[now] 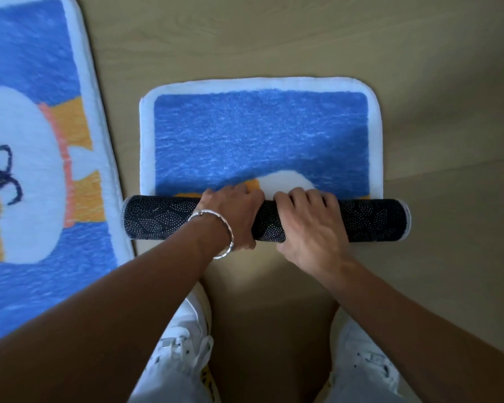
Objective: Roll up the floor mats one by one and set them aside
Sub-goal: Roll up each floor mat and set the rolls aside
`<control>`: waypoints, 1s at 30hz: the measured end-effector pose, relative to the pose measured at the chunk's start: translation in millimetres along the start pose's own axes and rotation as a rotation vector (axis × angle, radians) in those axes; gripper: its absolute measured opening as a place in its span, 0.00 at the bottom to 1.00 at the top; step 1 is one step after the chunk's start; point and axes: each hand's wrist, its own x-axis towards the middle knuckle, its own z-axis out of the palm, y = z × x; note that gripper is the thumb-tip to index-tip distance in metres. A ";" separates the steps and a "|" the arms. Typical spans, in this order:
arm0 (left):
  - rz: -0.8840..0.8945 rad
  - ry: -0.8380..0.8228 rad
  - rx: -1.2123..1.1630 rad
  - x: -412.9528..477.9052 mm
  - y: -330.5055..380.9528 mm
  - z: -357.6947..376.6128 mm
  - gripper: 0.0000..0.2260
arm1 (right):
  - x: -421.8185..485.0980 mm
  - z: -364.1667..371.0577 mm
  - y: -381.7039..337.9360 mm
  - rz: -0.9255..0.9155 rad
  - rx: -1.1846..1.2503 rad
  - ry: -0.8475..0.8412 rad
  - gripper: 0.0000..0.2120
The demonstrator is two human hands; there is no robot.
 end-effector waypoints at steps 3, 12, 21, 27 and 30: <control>-0.006 0.198 0.138 -12.6 6.2 18.3 0.27 | 4.9 -6.6 -6.7 -0.023 -0.002 -0.091 0.21; 0.025 0.048 0.018 -8.5 0.2 9.9 0.40 | 35.4 -33.2 -0.9 -0.128 0.166 -0.626 0.25; 0.074 0.164 -0.025 -10.9 -2.2 20.7 0.28 | -18.4 9.5 2.8 -0.071 -0.004 0.047 0.26; 0.050 0.433 0.219 -22.3 7.7 37.8 0.34 | 12.1 -17.3 6.5 -0.125 0.074 -0.293 0.27; -0.029 0.374 0.208 -19.9 12.6 31.5 0.28 | 31.0 -30.4 15.3 -0.178 0.173 -0.441 0.26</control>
